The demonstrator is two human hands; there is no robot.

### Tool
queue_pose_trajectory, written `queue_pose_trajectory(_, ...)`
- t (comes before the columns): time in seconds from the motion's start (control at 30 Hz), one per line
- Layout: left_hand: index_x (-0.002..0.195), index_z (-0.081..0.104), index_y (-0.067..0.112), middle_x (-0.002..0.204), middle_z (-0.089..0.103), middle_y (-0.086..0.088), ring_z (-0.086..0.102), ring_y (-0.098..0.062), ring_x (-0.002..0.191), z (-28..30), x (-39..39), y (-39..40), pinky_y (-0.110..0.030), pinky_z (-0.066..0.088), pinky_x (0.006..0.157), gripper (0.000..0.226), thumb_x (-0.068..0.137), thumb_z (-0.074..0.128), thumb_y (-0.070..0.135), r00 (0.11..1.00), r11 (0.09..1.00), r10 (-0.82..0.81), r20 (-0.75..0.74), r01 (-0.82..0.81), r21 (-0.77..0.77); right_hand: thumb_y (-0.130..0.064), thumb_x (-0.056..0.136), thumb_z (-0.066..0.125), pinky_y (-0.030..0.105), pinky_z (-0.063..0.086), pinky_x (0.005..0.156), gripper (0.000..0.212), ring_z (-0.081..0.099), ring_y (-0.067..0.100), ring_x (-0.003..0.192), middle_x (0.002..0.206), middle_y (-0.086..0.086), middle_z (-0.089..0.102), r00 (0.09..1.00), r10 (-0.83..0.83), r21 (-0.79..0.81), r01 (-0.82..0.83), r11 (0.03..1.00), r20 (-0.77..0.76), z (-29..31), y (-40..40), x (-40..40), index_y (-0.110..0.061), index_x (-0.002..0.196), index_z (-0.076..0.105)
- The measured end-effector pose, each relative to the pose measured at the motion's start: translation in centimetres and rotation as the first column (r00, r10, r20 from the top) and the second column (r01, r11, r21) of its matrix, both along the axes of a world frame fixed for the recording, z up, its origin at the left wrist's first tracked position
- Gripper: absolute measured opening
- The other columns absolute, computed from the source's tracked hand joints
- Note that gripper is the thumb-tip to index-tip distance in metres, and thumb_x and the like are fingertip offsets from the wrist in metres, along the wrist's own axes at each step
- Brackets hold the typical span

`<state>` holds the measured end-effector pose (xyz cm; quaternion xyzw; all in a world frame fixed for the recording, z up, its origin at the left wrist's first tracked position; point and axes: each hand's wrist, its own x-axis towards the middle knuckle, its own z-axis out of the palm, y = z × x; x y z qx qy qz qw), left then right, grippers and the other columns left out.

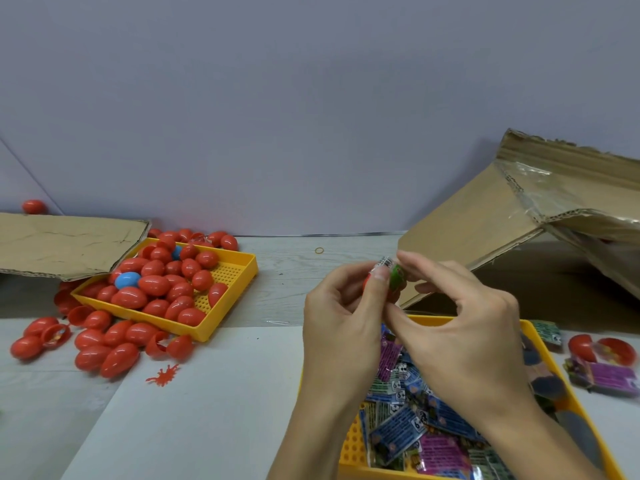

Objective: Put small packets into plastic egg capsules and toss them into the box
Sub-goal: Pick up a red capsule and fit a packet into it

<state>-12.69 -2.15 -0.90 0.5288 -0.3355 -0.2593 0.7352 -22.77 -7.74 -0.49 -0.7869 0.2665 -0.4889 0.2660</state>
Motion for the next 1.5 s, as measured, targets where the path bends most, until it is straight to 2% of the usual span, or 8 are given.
queue_pose_trajectory(0.23, 0.106, 0.066, -0.003, 0.095, 0.075, -0.018, 0.073, -0.033, 0.095, -0.2, 0.3, -0.1, -0.031, 0.060, 0.079, 0.037, 0.082, 0.067, 0.025, 0.952, 0.990, -0.124, -0.281, 0.102, -0.092, -0.045, 0.072, 0.068, 0.025, 0.054, 0.076, 0.053, 0.066, 0.007, 0.089, 0.098, -0.010, 0.069, 0.999, 0.024, 0.006, -0.024, 1.000, 0.026, 0.2, -0.1, 0.0, -0.023, 0.120, 0.065)
queue_pose_trajectory(0.47, 0.082, 0.074, 0.013, 0.079, 0.074, -0.010, 0.074, -0.026, 0.077, -0.3, 0.4, 0.0, -0.032, 0.061, 0.067, 0.014, 0.091, 0.065, 0.018, 0.993, 0.998, 0.055, -0.107, -0.057, -0.015, -0.045, 0.070, 0.070, 0.018, 0.053, 0.078, 0.056, 0.064, 0.002, 0.092, 0.100, -0.011, 0.068, 0.999, 0.033, 0.009, -0.033, 0.999, -0.013, 0.1, -0.2, -0.1, -0.025, 0.121, 0.064)
queue_pose_trajectory(0.63, 0.075, 0.075, 0.015, 0.071, 0.073, -0.007, 0.073, -0.023, 0.071, -0.2, 0.2, -0.2, -0.029, 0.059, 0.062, 0.015, 0.088, 0.067, 0.017, 0.969, 0.996, 0.069, -0.239, -0.079, -0.032, -0.039, 0.069, 0.077, 0.017, 0.053, 0.080, 0.056, 0.064, 0.001, 0.094, 0.101, -0.012, 0.068, 1.000, 0.023, 0.013, -0.022, 1.000, -0.012, -0.1, -0.3, -0.1, -0.025, 0.122, 0.064)
queue_pose_trajectory(0.73, 0.087, 0.070, 0.011, 0.077, 0.074, -0.015, 0.074, -0.028, 0.076, 0.0, 0.2, -0.2, -0.028, 0.059, 0.064, 0.008, 0.088, 0.068, 0.019, 0.951, 0.997, 0.021, -0.307, -0.041, -0.058, -0.042, 0.069, 0.074, 0.018, 0.053, 0.081, 0.056, 0.064, 0.001, 0.096, 0.101, -0.013, 0.068, 1.000, 0.023, 0.030, -0.023, 0.999, 0.004, -0.1, -0.4, -0.1, -0.026, 0.121, 0.065)
queue_pose_trajectory(0.83, 0.094, 0.068, 0.006, 0.085, 0.076, -0.014, 0.074, -0.026, 0.083, 0.0, 0.1, -0.1, -0.029, 0.060, 0.071, 0.021, 0.080, 0.074, 0.021, 0.961, 0.997, -0.038, -0.275, 0.018, -0.074, -0.042, 0.070, 0.073, 0.023, 0.055, 0.080, 0.053, 0.063, 0.003, 0.096, 0.101, -0.015, 0.067, 0.999, 0.026, 0.063, -0.028, 0.998, 0.028, -0.1, -0.4, -0.1, -0.030, 0.121, 0.064)
queue_pose_trajectory(1.07, 0.102, 0.065, 0.006, 0.098, 0.076, -0.005, 0.074, -0.016, 0.091, 0.1, -0.2, 0.1, -0.021, 0.057, 0.073, 0.013, 0.089, 0.068, 0.006, 0.994, 0.998, -0.055, -0.095, 0.052, -0.031, -0.032, 0.070, 0.075, 0.034, 0.059, 0.074, 0.047, 0.066, 0.008, 0.094, 0.104, -0.021, 0.066, 0.990, 0.088, 0.142, -0.103, 0.985, 0.108, -0.5, -0.8, 0.0, -0.048, 0.112, 0.059)
queue_pose_trajectory(1.23, 0.102, 0.065, 0.005, 0.097, 0.076, -0.007, 0.074, -0.016, 0.090, 0.2, -0.3, 0.1, -0.022, 0.058, 0.075, 0.011, 0.091, 0.066, 0.008, 0.996, 0.998, -0.045, -0.078, 0.043, -0.038, -0.050, 0.067, 0.070, 0.033, 0.059, 0.075, 0.043, 0.067, 0.008, 0.094, 0.104, -0.020, 0.067, 0.985, 0.099, 0.183, -0.124, 0.975, 0.140, -0.8, -1.0, 0.1, -0.042, 0.109, 0.063)
queue_pose_trajectory(1.5, 0.099, 0.067, 0.007, 0.096, 0.076, -0.005, 0.075, -0.019, 0.089, 0.3, 0.0, 0.3, -0.029, 0.061, 0.078, 0.017, 0.083, 0.075, 0.010, 0.998, 0.999, -0.033, -0.052, 0.031, -0.024, -0.050, 0.068, 0.069, 0.033, 0.059, 0.076, 0.044, 0.066, 0.008, 0.098, 0.106, -0.019, 0.067, 0.982, 0.142, 0.214, -0.166, 0.962, 0.125, -0.8, -1.0, -0.1, -0.043, 0.110, 0.062)
